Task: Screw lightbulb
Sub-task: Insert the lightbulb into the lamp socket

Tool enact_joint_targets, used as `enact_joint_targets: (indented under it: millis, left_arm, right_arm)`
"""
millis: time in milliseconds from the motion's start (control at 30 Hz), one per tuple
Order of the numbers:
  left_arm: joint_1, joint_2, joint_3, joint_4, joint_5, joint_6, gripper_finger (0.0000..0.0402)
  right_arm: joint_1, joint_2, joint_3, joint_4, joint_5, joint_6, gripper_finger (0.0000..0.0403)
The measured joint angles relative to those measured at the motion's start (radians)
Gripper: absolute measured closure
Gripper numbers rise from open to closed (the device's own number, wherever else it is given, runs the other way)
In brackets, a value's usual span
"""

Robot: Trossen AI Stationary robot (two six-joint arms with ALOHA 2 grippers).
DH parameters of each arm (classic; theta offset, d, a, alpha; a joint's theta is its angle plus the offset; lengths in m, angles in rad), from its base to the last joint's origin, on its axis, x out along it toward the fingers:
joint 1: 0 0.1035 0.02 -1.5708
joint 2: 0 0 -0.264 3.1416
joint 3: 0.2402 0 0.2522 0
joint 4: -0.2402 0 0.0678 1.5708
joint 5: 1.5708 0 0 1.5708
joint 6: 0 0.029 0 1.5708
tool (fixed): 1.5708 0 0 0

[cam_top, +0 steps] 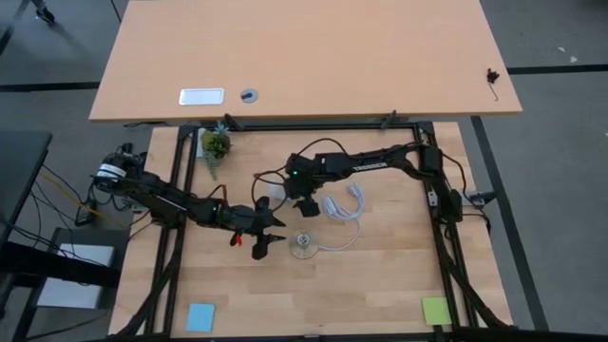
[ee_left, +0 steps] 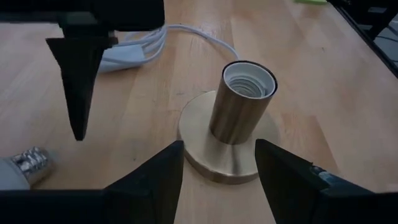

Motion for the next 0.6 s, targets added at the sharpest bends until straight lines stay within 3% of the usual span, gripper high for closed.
enact_joint_targets:
  millis: [300, 467, 600]
  left_arm:
    - [0.019, 0.000, -0.014, -0.020, -0.081, -0.016, 0.0217]
    - [0.058, -0.025, -0.079, -0.011, -0.089, -0.066, 0.0286]
    - [0.089, -0.142, -0.125, -0.023, -0.037, -0.082, 0.0355]
  right_arm:
    - [-0.007, -0.085, -0.001, -0.035, 0.005, 0.196, 0.0138]
    - [-0.013, -0.110, 0.000, -0.034, 0.006, 0.260, 0.0146]
    - [-0.012, -0.109, -0.001, -0.033, 0.009, 0.255, 0.0159]
